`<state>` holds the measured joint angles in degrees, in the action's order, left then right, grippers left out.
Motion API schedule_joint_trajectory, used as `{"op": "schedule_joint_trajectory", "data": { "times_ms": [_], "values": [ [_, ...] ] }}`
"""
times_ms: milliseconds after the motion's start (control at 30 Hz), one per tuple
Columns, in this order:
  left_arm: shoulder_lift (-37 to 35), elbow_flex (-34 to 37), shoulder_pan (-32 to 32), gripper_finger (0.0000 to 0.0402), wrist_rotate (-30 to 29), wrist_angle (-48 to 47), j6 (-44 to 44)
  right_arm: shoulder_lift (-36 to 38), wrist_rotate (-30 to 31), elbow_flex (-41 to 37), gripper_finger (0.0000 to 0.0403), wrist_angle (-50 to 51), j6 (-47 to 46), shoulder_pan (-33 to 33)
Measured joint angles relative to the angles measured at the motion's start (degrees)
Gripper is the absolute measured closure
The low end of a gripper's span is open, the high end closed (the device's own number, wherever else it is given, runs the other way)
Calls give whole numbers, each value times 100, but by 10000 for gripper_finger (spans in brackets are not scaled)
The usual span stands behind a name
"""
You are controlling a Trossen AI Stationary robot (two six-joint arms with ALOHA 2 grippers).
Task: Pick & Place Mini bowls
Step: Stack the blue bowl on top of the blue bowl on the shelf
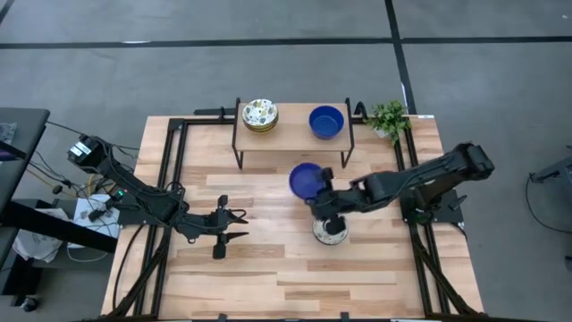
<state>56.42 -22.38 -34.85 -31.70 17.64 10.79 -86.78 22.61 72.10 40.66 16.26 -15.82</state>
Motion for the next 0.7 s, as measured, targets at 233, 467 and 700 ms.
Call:
{"op": "schedule_joint_trajectory", "data": {
  "times_ms": [233,467,700],
  "values": [
    [0,-1,2,256,0,1,0,706,159,0,403,222,-24,420],
    [0,0,2,256,-1,4,-33,1208,180,1,403,175,159,1381],
    [0,1,2,256,-1,33,-46,1138,-10,7,403,-391,316,2555]
  ]
}}
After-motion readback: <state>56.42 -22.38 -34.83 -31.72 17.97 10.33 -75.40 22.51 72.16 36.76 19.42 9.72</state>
